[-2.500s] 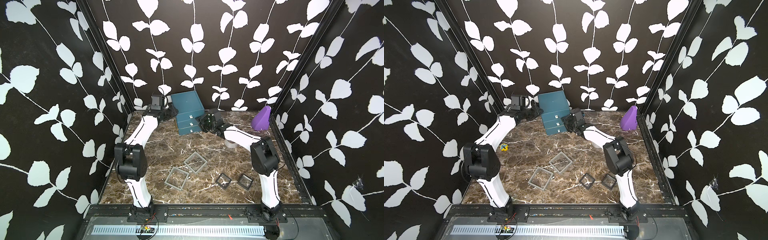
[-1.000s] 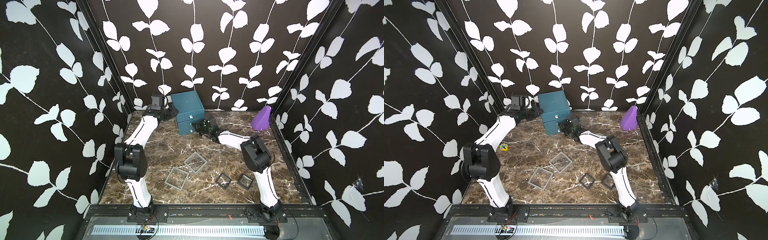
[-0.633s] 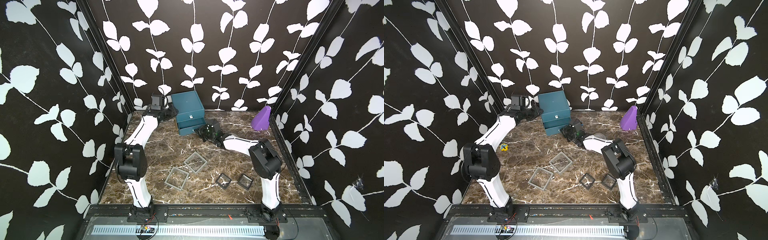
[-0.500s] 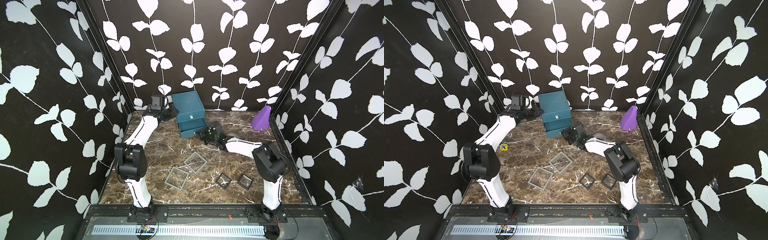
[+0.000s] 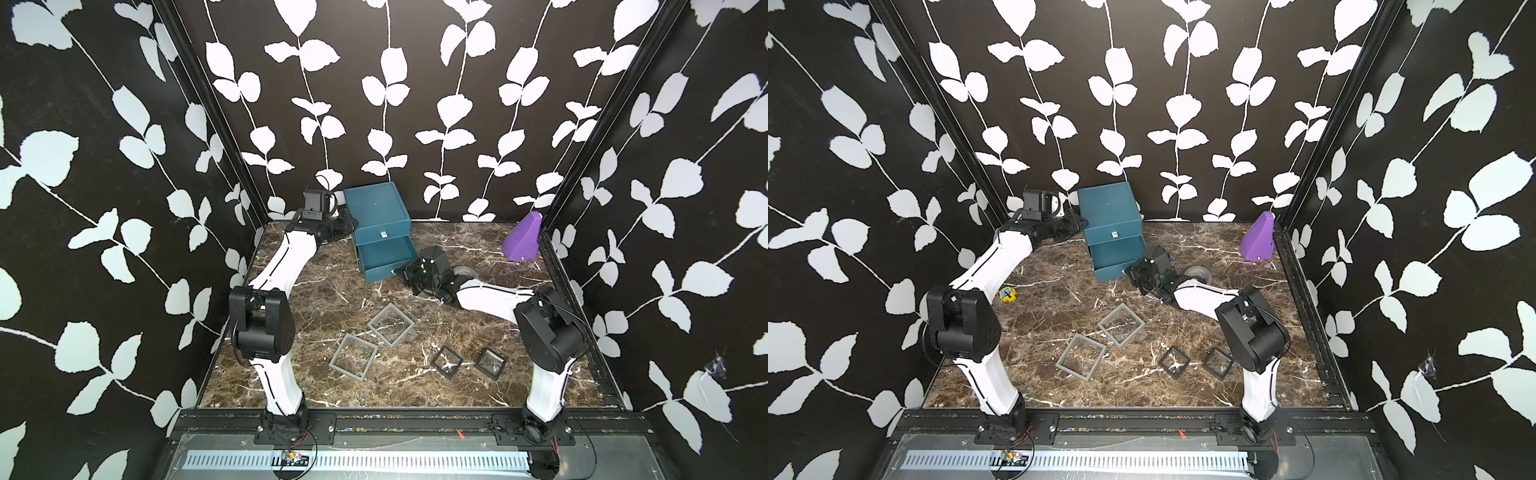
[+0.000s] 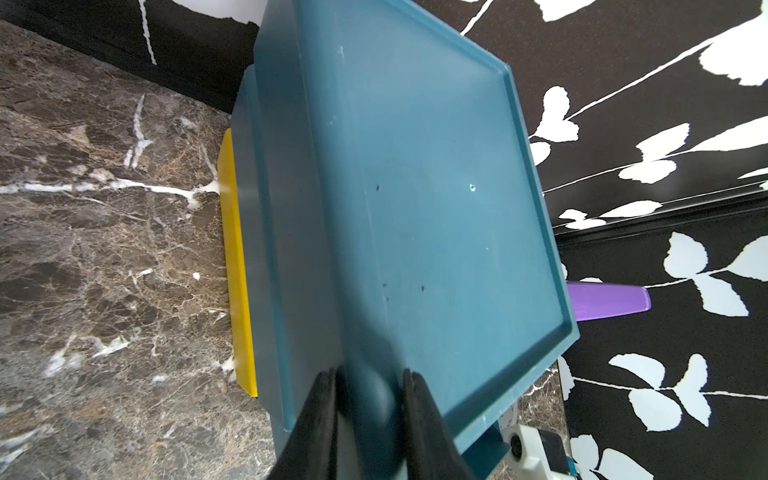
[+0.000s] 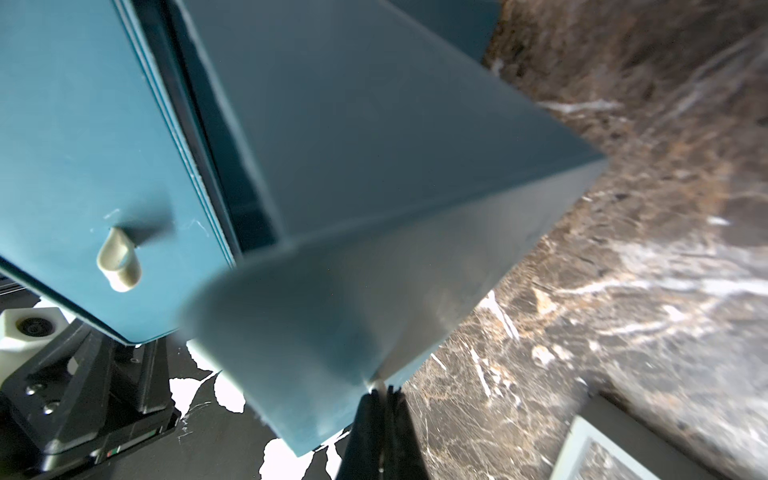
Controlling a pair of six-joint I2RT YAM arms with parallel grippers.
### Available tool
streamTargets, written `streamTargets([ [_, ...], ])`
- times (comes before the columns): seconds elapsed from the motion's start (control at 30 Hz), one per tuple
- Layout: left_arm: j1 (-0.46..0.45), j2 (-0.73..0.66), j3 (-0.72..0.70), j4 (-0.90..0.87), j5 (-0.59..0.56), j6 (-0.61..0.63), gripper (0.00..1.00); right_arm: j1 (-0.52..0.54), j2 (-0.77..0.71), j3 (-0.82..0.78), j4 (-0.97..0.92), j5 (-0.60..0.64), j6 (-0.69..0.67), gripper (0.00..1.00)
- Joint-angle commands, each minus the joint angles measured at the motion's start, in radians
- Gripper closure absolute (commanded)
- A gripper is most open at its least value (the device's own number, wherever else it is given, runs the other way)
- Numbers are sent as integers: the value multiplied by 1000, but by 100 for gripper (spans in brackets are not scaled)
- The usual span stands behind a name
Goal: Place the brooch boxes into the drawer by color
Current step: Open the drawer in the storage box.
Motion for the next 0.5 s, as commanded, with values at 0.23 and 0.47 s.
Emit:
streamTargets([
  [0.23,-10,-11,3,-85,19,27,78,11,-90,-47,-91,-10,93,100],
  [0.47,-10,-8,6,-87,19,30,78,19,-127,-79,-129,-10,98,100],
])
